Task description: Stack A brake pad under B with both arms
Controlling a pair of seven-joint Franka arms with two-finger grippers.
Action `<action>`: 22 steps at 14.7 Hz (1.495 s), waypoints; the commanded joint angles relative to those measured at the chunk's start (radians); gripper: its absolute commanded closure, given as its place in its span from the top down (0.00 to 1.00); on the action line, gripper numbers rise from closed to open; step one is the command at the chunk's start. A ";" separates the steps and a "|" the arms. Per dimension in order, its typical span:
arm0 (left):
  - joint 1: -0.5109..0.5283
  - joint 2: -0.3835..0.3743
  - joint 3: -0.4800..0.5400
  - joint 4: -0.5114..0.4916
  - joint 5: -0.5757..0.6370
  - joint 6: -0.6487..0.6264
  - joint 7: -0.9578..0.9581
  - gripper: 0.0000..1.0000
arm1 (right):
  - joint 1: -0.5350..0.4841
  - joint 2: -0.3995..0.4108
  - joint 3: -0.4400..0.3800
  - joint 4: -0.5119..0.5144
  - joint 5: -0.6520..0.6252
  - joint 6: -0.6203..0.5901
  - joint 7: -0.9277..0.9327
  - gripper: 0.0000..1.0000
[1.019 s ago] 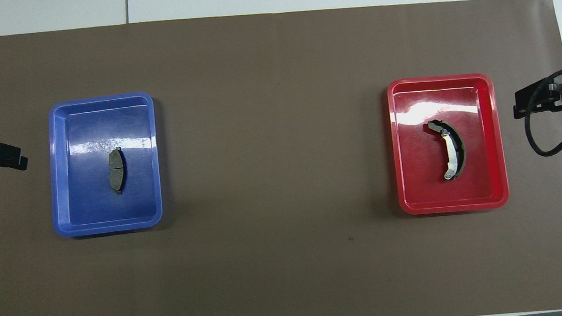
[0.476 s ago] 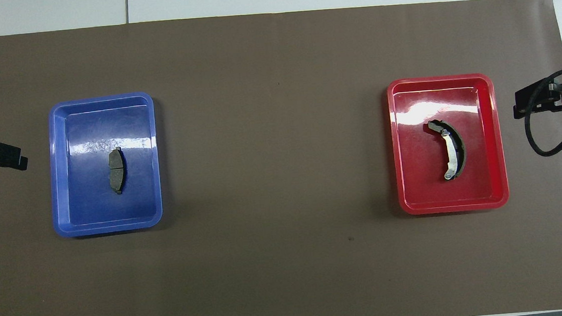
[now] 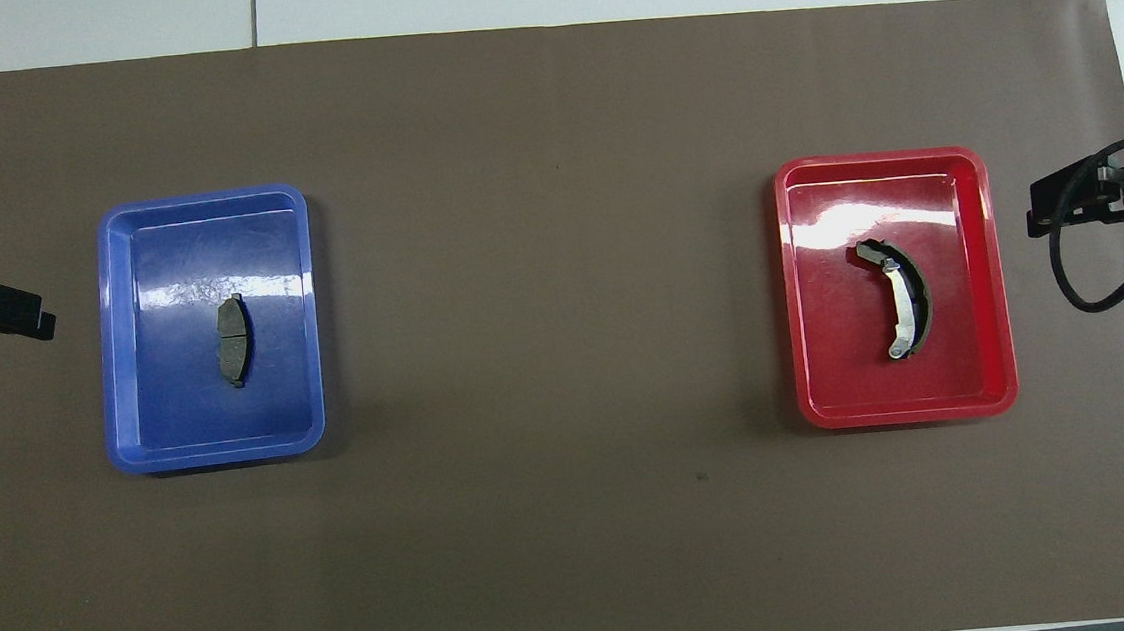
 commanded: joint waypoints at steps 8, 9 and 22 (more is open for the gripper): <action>-0.013 -0.032 -0.006 -0.051 0.010 0.041 -0.012 0.97 | -0.005 -0.004 0.001 0.004 0.000 -0.008 -0.016 1.00; -0.014 -0.040 -0.006 -0.084 0.010 0.101 -0.005 0.96 | -0.005 -0.004 0.001 0.004 0.000 -0.008 -0.016 1.00; -0.088 0.081 -0.013 -0.617 0.010 0.880 -0.063 0.96 | -0.005 -0.004 0.001 0.002 0.000 -0.008 -0.021 1.00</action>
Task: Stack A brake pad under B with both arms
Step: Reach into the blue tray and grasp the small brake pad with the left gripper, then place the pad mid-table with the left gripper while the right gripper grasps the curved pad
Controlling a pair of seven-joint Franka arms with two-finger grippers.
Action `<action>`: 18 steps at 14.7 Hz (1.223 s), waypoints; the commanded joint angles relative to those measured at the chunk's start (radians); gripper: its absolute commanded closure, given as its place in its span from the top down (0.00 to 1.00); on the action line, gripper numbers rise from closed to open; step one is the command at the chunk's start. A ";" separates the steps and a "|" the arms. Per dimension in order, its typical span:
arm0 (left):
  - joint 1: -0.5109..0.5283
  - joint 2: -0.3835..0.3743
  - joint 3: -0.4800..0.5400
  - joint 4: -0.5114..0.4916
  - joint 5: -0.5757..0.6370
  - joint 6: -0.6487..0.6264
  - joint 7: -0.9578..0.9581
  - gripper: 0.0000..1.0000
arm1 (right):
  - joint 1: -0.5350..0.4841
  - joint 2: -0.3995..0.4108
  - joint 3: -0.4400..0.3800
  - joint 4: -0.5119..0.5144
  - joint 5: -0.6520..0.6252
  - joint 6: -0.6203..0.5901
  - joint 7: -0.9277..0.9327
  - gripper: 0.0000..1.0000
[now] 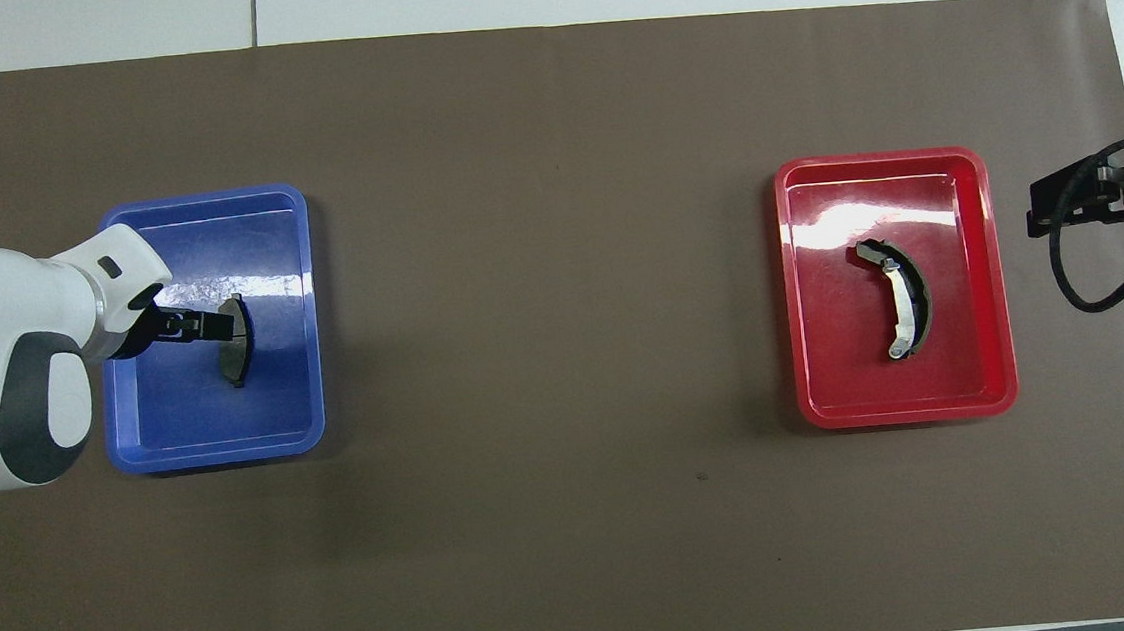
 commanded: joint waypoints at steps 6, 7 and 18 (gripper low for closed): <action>-0.019 0.045 0.008 -0.119 0.008 0.173 -0.057 0.78 | -0.005 -0.004 0.001 0.001 0.000 -0.008 -0.021 1.00; -0.019 0.048 0.008 -0.114 0.010 0.189 -0.078 0.56 | -0.005 -0.004 0.001 0.001 0.000 -0.008 -0.021 1.00; -0.216 0.016 0.008 0.131 0.010 -0.135 -0.358 0.12 | -0.003 -0.073 0.001 -0.180 0.004 0.168 -0.025 1.00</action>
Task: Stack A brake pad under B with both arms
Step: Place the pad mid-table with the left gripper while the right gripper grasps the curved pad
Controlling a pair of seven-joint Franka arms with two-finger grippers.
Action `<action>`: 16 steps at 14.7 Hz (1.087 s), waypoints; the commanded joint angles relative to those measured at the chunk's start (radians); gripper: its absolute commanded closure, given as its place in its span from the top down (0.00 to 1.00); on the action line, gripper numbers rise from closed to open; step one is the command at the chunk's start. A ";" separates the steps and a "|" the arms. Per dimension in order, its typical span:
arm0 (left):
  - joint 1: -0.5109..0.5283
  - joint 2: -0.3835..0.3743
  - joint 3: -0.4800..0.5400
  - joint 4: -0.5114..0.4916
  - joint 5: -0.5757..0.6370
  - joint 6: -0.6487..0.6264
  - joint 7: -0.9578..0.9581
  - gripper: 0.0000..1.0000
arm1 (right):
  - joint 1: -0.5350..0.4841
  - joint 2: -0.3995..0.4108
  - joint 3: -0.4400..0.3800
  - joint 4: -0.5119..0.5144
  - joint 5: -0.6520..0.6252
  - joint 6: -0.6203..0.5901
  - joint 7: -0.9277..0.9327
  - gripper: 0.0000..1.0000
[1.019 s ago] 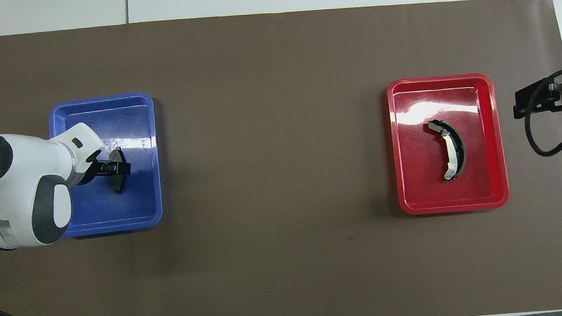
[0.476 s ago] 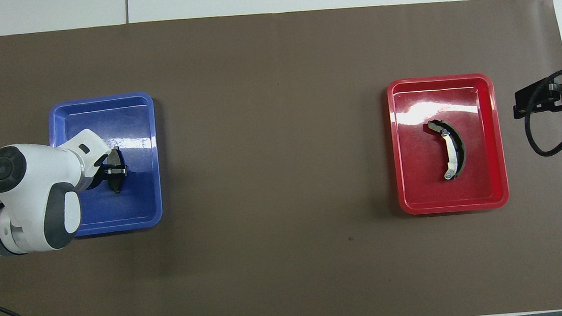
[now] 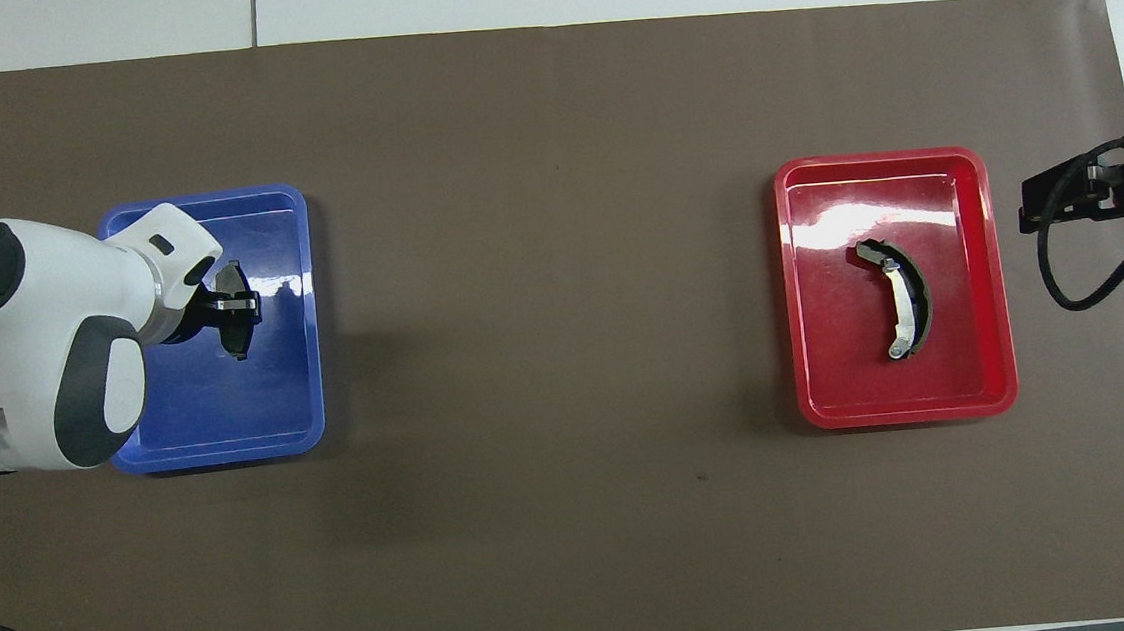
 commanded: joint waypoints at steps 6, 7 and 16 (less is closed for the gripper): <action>-0.400 0.220 0.011 0.151 0.010 0.092 -0.473 0.15 | -0.008 -0.023 0.001 -0.388 0.005 0.407 -0.130 1.00; -0.426 0.257 0.011 0.186 0.010 0.093 -0.499 0.16 | -0.008 -0.020 0.001 -0.422 0.005 0.455 -0.149 1.00; -0.535 0.305 0.011 0.198 0.012 0.161 -0.495 0.79 | -0.042 0.092 0.001 -0.680 0.012 0.898 -0.304 1.00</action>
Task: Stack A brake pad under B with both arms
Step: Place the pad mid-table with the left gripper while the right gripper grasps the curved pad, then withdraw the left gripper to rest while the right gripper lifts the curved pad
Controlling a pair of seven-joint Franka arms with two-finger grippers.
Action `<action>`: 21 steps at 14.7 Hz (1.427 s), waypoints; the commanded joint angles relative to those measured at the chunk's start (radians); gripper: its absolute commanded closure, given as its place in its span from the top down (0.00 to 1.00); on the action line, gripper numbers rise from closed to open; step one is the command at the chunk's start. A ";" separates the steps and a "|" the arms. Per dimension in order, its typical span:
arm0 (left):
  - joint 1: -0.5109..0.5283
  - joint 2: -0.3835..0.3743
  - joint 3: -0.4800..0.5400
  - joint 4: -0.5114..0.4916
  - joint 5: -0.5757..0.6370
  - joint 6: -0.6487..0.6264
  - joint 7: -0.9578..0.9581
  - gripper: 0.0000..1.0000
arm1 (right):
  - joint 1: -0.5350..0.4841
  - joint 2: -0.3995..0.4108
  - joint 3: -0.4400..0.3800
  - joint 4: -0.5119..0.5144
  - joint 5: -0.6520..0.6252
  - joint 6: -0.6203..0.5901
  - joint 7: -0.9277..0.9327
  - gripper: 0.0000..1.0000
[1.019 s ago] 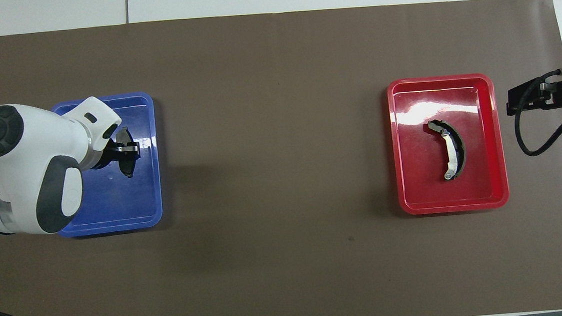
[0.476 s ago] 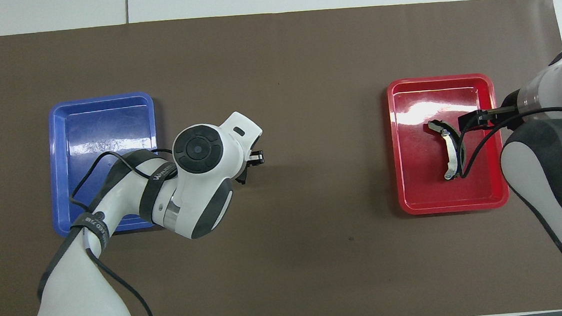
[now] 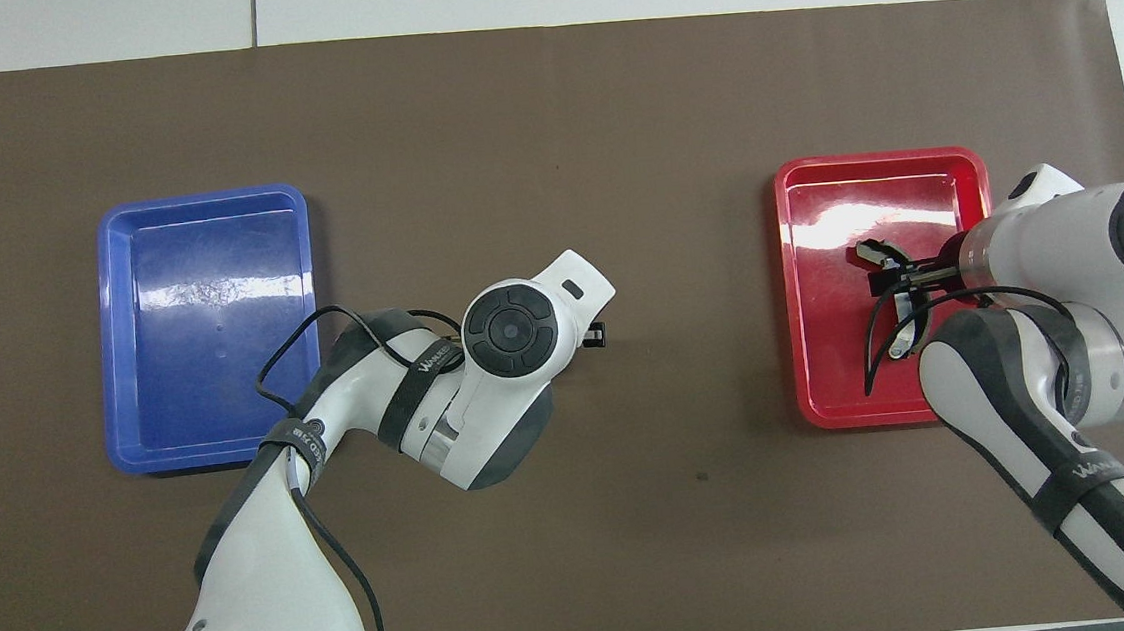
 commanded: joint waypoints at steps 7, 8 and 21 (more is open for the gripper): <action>0.193 -0.218 0.022 -0.074 0.011 -0.132 0.109 0.92 | -0.033 0.045 0.004 -0.054 0.012 0.090 -0.080 0.94; 0.242 -0.246 0.022 -0.074 0.011 -0.171 0.166 0.92 | -0.033 0.045 0.005 -0.055 0.012 0.089 -0.080 0.87; 0.744 -0.421 0.025 0.148 0.008 -0.638 0.838 0.98 | 0.087 0.045 0.021 0.247 0.040 -0.343 0.166 0.00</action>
